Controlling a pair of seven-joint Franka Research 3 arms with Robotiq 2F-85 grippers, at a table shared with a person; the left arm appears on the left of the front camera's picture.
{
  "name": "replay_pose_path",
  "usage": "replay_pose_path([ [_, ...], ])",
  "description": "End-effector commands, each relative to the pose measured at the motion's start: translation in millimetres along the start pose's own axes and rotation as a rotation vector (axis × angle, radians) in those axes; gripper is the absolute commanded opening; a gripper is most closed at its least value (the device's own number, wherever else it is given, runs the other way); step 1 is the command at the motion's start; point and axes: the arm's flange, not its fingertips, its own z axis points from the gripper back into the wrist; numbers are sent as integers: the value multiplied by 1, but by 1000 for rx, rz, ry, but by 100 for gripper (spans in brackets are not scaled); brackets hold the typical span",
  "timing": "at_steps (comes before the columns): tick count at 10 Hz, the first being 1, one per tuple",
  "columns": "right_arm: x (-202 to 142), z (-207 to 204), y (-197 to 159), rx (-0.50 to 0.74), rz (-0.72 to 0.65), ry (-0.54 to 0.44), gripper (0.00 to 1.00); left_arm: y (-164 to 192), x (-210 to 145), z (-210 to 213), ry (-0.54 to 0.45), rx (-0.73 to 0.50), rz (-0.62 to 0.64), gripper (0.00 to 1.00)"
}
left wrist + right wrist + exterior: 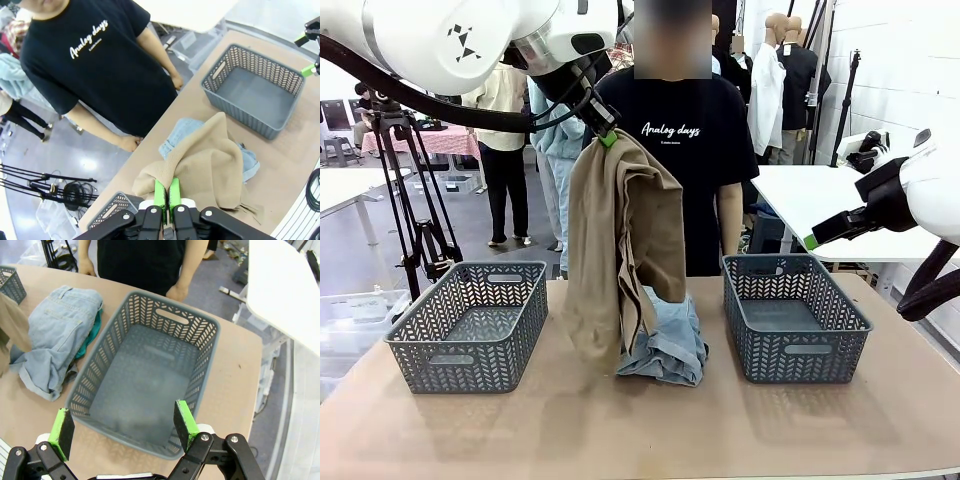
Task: Sort the tops and bottoms.
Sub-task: Sort the clothes according to human instructions.
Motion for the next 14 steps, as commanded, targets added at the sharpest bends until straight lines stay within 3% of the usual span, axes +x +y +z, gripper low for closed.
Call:
replay_pose_path([
  [1,0,-2,0,0,-9,7,100,2,-1,5,-5,6,2,0],
  [14,0,-2,0,0,-9,7,100,2,-1,5,-5,6,2,0],
])
